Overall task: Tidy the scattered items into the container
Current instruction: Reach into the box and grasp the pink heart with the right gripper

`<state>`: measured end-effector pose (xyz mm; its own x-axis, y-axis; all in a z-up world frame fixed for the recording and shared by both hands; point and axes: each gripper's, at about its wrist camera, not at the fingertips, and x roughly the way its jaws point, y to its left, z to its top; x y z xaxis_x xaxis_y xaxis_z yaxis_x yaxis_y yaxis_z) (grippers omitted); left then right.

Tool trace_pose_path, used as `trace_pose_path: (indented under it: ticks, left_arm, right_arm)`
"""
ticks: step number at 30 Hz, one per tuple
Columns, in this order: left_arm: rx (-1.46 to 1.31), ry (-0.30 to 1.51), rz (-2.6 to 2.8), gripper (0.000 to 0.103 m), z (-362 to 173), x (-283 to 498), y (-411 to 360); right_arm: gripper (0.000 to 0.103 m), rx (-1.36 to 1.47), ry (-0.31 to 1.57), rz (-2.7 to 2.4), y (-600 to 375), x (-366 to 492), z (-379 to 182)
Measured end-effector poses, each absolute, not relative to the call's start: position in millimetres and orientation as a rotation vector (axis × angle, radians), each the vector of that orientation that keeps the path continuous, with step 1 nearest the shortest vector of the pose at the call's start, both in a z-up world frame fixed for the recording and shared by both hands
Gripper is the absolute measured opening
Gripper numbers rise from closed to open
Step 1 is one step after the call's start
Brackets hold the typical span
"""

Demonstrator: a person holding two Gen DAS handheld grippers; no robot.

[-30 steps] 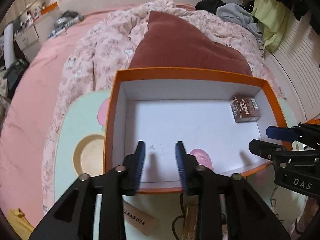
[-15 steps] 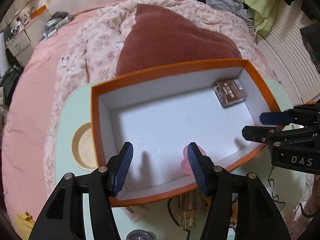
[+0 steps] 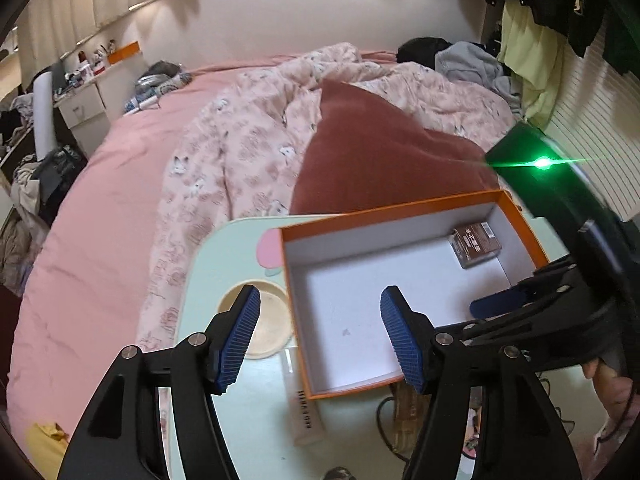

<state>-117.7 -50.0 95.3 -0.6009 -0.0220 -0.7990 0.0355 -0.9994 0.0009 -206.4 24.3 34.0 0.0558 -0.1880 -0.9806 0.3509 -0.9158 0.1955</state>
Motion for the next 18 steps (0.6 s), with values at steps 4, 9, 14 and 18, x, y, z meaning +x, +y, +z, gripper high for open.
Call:
trace_pose_path:
  ticks: [4, 9, 14, 18]
  left_arm:
    - [1.365, 0.016, -2.787, 0.063, 98, -116, -55]
    - [1.365, 0.006, -2.798, 0.063, 99, -111, -54]
    - [1.368, 0.019, -2.802, 0.063, 100, -111, -52]
    - [1.357, 0.047, -2.802, 0.063, 100, -110, -57]
  right_arm:
    - [0.047, 1.998, 0.224, -1.854, 10, -209, 23]
    - [0.055, 2.056, 0.194, -1.812, 6, -213, 6]
    - [0.033, 2.054, 0.281, -1.869, 1, -210, 6]
    - [0.010, 2.063, 0.241, -1.830, 1, -210, 4]
